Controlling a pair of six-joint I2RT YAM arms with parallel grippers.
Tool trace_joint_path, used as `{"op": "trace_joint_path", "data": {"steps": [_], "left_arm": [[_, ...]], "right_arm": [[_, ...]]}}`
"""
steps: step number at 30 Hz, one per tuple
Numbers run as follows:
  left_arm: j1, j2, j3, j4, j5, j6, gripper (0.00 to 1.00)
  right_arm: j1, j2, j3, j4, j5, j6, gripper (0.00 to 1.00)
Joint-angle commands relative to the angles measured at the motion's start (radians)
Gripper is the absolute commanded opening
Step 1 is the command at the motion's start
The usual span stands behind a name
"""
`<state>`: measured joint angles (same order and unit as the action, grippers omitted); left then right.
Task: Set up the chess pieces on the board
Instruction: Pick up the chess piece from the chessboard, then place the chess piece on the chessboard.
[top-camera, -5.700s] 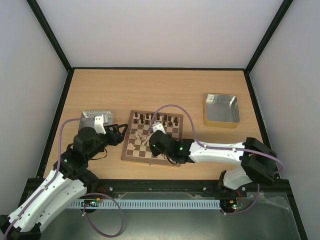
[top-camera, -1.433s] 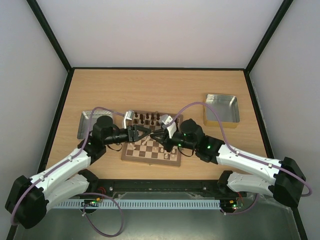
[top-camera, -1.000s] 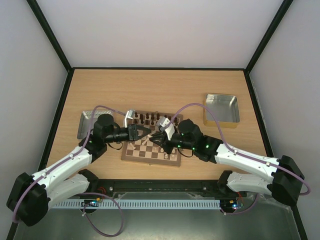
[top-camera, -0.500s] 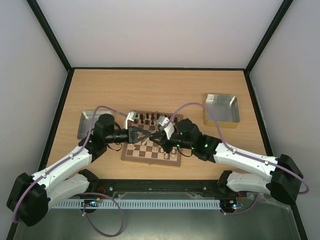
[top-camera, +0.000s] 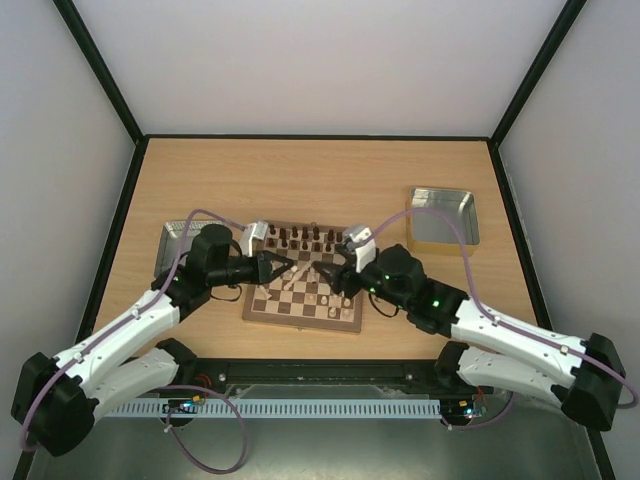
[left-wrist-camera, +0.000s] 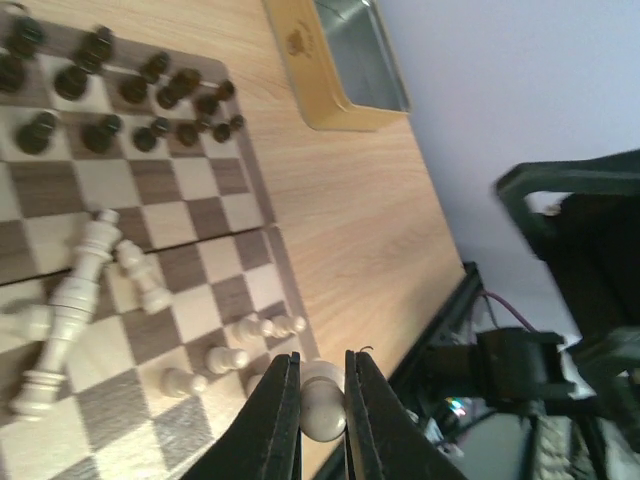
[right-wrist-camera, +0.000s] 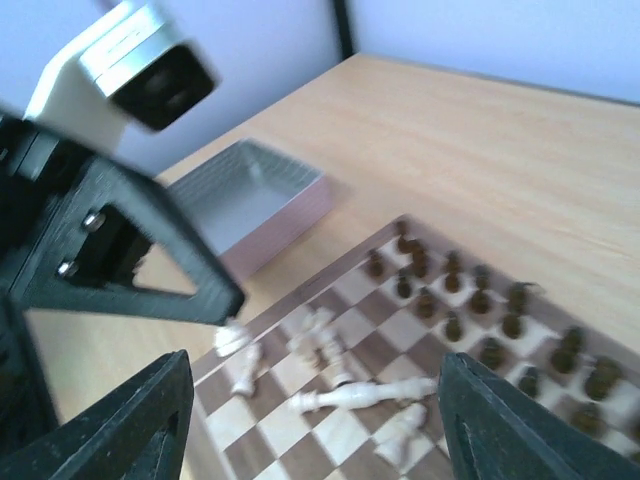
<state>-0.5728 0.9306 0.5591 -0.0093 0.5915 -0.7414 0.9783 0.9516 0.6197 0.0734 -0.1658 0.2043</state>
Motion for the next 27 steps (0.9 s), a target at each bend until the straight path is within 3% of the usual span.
{"op": "trace_joint_path", "data": {"steps": [1,5,9,12,16,27], "left_arm": [[-0.018,-0.001,0.062,-0.171,-0.209,0.110,0.05],[-0.140,0.034,0.084,-0.221,-0.478,0.118,0.05],[-0.352,0.194,0.171,-0.319,-0.789,0.070,0.05],[-0.427,0.317,0.210,-0.369,-0.890,0.029,0.05],[-0.474,0.414,0.234,-0.397,-0.954,-0.005,0.05],[-0.489,0.501,0.211,-0.312,-0.876,0.008,0.07]], "right_arm": [[-0.001,-0.082,-0.037,0.011,0.340,0.137,0.66],[-0.001,-0.098,-0.046,-0.018,0.511,0.234,0.67],[-0.002,-0.115,-0.075,-0.001,0.569,0.281,0.67],[-0.002,-0.132,-0.102,0.026,0.586,0.297,0.67],[-0.002,-0.139,-0.112,0.017,0.611,0.315,0.67],[-0.001,-0.134,-0.127,0.009,0.617,0.328,0.68]]}}
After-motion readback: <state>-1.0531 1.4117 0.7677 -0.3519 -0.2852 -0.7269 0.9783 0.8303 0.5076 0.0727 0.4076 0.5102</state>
